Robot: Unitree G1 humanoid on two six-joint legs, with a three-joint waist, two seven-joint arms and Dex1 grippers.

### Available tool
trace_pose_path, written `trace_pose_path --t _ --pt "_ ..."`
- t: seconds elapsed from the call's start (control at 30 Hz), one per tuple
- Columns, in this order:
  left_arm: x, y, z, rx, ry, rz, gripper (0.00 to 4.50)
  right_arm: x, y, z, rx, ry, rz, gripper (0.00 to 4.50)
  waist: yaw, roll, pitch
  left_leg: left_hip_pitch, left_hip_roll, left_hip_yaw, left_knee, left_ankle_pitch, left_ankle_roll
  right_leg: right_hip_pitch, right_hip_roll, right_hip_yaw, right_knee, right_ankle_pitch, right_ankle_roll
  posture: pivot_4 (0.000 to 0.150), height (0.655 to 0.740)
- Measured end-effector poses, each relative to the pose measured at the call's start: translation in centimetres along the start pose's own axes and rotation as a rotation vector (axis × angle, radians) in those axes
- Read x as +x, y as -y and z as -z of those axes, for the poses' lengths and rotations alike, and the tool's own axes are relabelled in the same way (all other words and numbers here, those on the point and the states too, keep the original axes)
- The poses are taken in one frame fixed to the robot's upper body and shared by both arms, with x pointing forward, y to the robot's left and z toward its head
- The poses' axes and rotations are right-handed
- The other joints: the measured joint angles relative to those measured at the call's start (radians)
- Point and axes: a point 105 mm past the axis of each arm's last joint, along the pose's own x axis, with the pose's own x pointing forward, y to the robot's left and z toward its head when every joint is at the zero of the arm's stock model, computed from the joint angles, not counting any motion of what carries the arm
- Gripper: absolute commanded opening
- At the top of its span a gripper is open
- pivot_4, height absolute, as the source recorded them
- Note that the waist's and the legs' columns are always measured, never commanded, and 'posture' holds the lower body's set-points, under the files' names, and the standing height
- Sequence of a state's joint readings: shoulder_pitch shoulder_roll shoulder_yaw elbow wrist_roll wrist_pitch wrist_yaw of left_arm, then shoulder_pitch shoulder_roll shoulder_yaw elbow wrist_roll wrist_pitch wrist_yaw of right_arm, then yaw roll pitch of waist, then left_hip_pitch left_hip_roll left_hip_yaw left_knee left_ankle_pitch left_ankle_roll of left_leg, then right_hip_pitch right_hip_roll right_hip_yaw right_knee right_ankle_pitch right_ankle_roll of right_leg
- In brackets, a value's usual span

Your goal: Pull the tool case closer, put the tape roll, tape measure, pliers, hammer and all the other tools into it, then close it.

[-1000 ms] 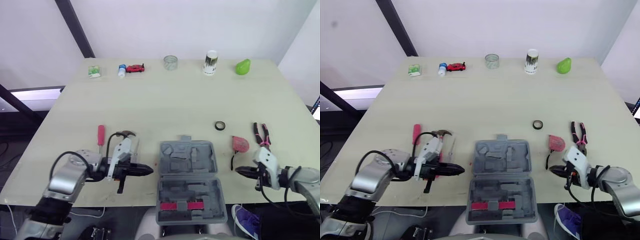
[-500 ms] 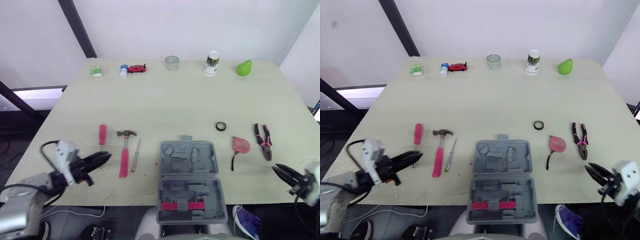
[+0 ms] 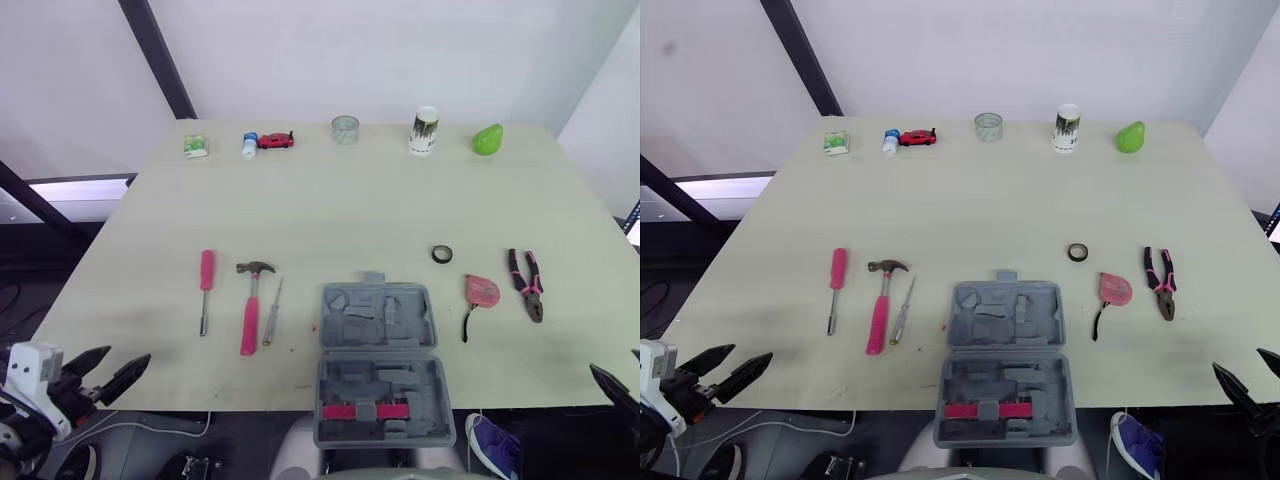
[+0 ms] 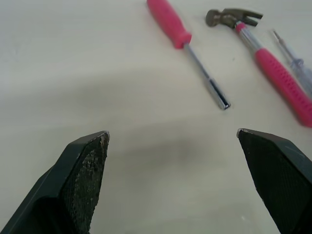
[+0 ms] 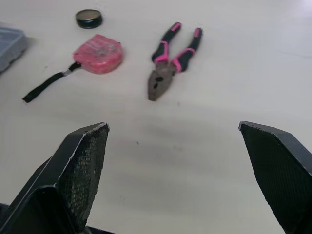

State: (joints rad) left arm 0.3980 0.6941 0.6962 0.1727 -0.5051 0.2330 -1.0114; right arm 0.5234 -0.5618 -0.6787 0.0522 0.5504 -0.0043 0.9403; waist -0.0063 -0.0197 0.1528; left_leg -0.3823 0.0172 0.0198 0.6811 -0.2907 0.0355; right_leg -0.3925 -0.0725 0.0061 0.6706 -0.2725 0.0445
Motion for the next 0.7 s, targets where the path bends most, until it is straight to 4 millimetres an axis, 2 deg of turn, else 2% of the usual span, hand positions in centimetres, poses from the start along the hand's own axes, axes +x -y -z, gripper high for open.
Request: trace_pose_path --t 0.2,0.27,0.37,0.4,0.57,0.7 --pt "0.6 0.9 -0.4 0.03 0.01 0.068 4.48 1.9 -0.4 -2.9 -0.039 0.052 -0.036 4.48 -0.006 0.003 -0.002 0.0 0.0 0.001 -0.007 0.0 0.0 -0.002 -0.002 0.001 -0.004 0.0 -0.001 0.15 0.74" --pt "0.8 1.4 -0.9 0.092 -0.01 0.138 4.48 4.1 -1.6 -5.6 -0.083 0.088 -0.112 4.48 -0.012 0.003 -0.002 0.0 0.002 0.004 -0.01 0.0 0.0 -0.003 -0.002 0.0 -0.007 0.002 -0.003 0.15 0.74" --pt "1.0 2.0 -1.9 0.148 -0.02 0.217 4.48 6.5 -3.6 -8.7 -0.163 0.123 -0.208 4.48 -0.009 0.004 -0.003 0.0 0.003 0.004 -0.011 0.0 0.0 -0.003 -0.002 -0.003 -0.008 0.002 -0.004 0.15 0.74" --pt "1.2 2.8 -2.2 0.178 -0.037 0.282 4.48 7.5 -4.5 -9.5 -0.195 0.113 -0.251 4.48 -0.008 0.004 -0.003 0.0 0.003 0.004 -0.012 0.0 0.0 -0.003 -0.002 -0.003 -0.009 0.002 -0.004 0.15 0.74" --pt "2.3 6.5 -3.3 0.223 -0.045 0.49 4.48 10.8 -7.2 -10.5 -0.292 0.055 -0.408 4.48 0.0 0.004 -0.003 -0.003 0.003 0.002 -0.012 0.0 0.0 -0.004 -0.003 -0.007 -0.011 0.002 -0.003 0.15 0.74" --pt "4.0 9.7 -5.7 0.299 0.015 0.635 4.48 13.7 -7.8 -11.6 -0.397 -0.02 -0.473 4.48 -0.005 0.005 -0.002 -0.002 0.003 0.002 -0.011 0.001 0.0 -0.003 -0.002 -0.007 -0.01 0.003 -0.004 0.15 0.74"
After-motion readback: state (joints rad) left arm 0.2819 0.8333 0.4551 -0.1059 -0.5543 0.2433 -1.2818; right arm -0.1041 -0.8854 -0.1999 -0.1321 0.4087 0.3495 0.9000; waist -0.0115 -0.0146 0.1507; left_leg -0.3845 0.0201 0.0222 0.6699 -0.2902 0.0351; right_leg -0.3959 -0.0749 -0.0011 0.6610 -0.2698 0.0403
